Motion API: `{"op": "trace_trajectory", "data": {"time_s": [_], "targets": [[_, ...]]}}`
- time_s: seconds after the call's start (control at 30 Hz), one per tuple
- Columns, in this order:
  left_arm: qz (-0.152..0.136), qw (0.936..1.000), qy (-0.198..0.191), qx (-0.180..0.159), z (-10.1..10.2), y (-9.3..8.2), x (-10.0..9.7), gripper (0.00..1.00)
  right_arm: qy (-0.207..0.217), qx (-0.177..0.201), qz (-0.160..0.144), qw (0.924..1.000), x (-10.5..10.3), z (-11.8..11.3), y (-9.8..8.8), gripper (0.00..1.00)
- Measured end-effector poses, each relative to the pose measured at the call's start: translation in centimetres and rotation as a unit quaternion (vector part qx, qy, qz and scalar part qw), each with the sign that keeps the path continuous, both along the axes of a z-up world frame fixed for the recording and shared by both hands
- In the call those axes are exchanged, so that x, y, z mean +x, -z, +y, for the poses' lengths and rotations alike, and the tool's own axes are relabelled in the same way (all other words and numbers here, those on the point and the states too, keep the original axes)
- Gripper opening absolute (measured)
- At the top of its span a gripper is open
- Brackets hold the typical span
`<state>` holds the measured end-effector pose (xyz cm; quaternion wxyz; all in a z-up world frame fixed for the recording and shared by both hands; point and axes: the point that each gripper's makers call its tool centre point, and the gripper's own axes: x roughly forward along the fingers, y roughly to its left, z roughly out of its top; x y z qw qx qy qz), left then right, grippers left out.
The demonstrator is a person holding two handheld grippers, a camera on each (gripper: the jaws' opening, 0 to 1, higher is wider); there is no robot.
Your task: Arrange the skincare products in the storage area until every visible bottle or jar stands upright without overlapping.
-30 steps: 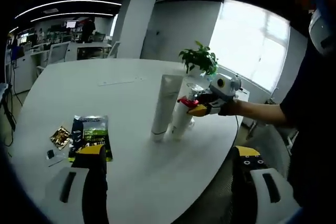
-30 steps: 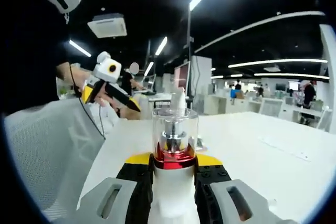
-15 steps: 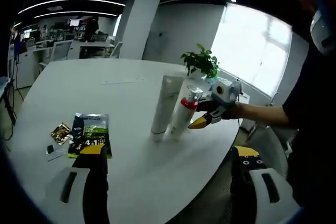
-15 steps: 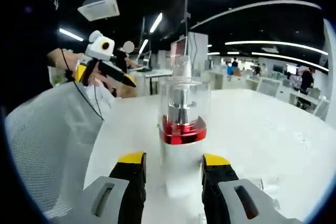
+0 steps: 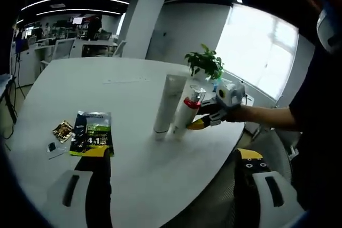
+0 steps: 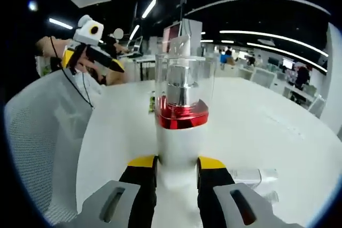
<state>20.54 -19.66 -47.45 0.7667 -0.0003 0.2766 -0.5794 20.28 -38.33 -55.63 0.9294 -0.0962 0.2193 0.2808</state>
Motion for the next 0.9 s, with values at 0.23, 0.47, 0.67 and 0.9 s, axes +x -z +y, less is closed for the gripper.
{"op": "trace_trajectory", "data": {"time_s": [0.23,0.47,0.67,0.9], "targets": [[-0.001,1.0000,-0.001,-0.003,0.3,-0.2,0.4,0.88,-0.007,-0.013,0.002,0.9999,1.3,-0.9,0.5,0.21],[-0.001,1.0000,-0.001,-0.005,0.3,-0.1,0.8,0.87,-0.012,-0.019,0.004,0.9997,2.1,-0.8,0.9,0.21],[-0.001,1.0000,0.000,-0.004,0.3,-0.2,0.8,0.87,-0.010,-0.017,0.003,0.9998,2.7,-1.1,1.0,0.20],[0.002,1.0000,0.001,-0.002,0.3,0.0,1.0,0.87,-0.008,-0.018,0.006,0.9998,2.5,-0.8,1.1,0.20]]}}
